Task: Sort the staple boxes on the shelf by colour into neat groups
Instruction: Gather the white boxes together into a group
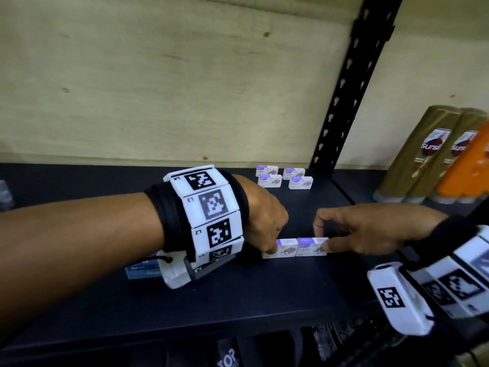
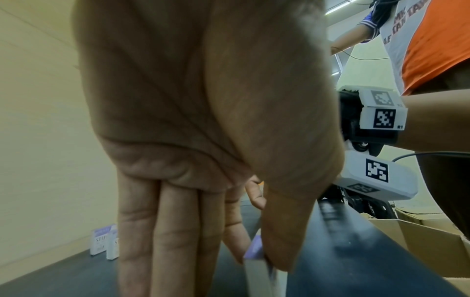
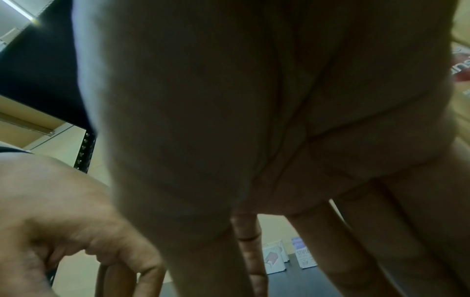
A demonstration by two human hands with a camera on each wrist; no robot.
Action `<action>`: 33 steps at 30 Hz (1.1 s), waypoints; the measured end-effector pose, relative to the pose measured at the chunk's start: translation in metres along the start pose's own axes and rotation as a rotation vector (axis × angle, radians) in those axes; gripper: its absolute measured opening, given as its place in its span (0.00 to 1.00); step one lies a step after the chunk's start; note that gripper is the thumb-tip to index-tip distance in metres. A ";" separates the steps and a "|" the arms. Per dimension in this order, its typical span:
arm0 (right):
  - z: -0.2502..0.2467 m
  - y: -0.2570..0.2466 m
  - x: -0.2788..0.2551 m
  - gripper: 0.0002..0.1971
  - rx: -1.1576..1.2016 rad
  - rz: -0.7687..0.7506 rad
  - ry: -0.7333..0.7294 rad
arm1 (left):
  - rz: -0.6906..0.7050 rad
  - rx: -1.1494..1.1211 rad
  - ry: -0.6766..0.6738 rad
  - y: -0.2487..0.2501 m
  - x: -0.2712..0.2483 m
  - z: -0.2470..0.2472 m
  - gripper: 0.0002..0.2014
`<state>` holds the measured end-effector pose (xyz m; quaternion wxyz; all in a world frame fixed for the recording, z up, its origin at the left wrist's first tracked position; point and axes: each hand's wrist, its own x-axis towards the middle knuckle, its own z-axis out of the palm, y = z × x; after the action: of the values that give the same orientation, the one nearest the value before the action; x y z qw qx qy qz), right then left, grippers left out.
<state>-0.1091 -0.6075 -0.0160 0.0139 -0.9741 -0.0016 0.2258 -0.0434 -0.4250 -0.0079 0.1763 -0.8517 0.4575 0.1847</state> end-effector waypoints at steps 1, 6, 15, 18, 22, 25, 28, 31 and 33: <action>0.000 -0.001 0.000 0.06 -0.002 0.001 -0.001 | 0.001 0.005 0.001 0.000 0.000 0.000 0.17; 0.000 -0.004 -0.003 0.07 -0.015 0.020 -0.002 | -0.001 0.018 0.013 0.002 -0.001 -0.001 0.16; -0.005 -0.001 0.004 0.20 0.081 0.162 0.046 | -0.049 -0.159 -0.002 -0.009 0.000 -0.002 0.19; -0.012 0.002 0.008 0.19 0.078 0.222 0.090 | -0.055 -0.201 0.039 -0.023 0.003 -0.006 0.18; -0.027 0.005 0.022 0.19 -0.002 0.275 0.151 | -0.084 -0.139 0.163 -0.045 0.012 -0.017 0.18; -0.039 0.010 0.040 0.22 0.007 0.305 0.172 | -0.174 -0.052 0.244 -0.058 0.018 -0.026 0.18; -0.049 0.016 0.060 0.25 0.025 0.317 0.146 | -0.221 -0.042 0.223 -0.070 0.031 -0.031 0.23; -0.055 0.016 0.077 0.26 0.066 0.299 0.090 | -0.236 -0.097 0.161 -0.082 0.048 -0.031 0.25; -0.056 0.015 0.087 0.27 0.072 0.284 0.067 | -0.224 -0.141 0.125 -0.088 0.060 -0.028 0.26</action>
<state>-0.0059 -0.6228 -0.0044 0.0170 -0.9703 0.1449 0.1929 0.0658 -0.4352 -0.0002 0.1068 -0.9175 0.3558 0.1419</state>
